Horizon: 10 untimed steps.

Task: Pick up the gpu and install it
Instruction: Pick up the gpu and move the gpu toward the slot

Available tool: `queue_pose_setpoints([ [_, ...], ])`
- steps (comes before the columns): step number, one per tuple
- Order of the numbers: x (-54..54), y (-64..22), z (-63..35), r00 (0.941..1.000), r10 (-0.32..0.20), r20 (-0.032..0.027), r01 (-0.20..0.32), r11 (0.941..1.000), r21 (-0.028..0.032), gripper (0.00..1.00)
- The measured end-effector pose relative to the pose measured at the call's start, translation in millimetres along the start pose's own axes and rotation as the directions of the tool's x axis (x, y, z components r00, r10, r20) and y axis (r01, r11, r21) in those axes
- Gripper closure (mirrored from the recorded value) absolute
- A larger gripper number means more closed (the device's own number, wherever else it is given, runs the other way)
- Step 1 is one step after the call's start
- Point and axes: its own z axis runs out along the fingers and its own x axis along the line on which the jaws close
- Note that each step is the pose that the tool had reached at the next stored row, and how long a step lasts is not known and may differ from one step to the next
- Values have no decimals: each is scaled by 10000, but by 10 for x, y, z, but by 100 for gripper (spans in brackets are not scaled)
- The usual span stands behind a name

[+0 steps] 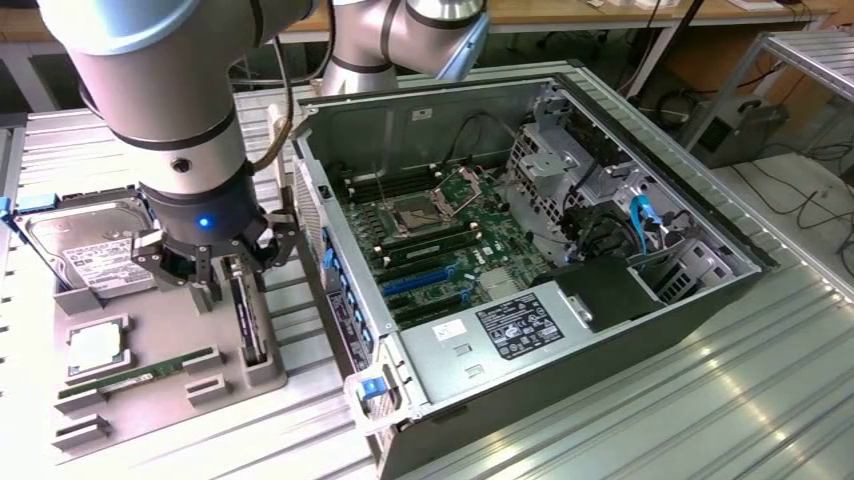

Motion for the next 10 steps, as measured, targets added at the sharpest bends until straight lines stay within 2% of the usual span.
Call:
queue_pose_setpoints([
  [4,3,-3,63,10000,1,-3,-1,10000,-41,52],
  [10,6,-6,117,10000,11,-19,-12,9998,-211,52],
])
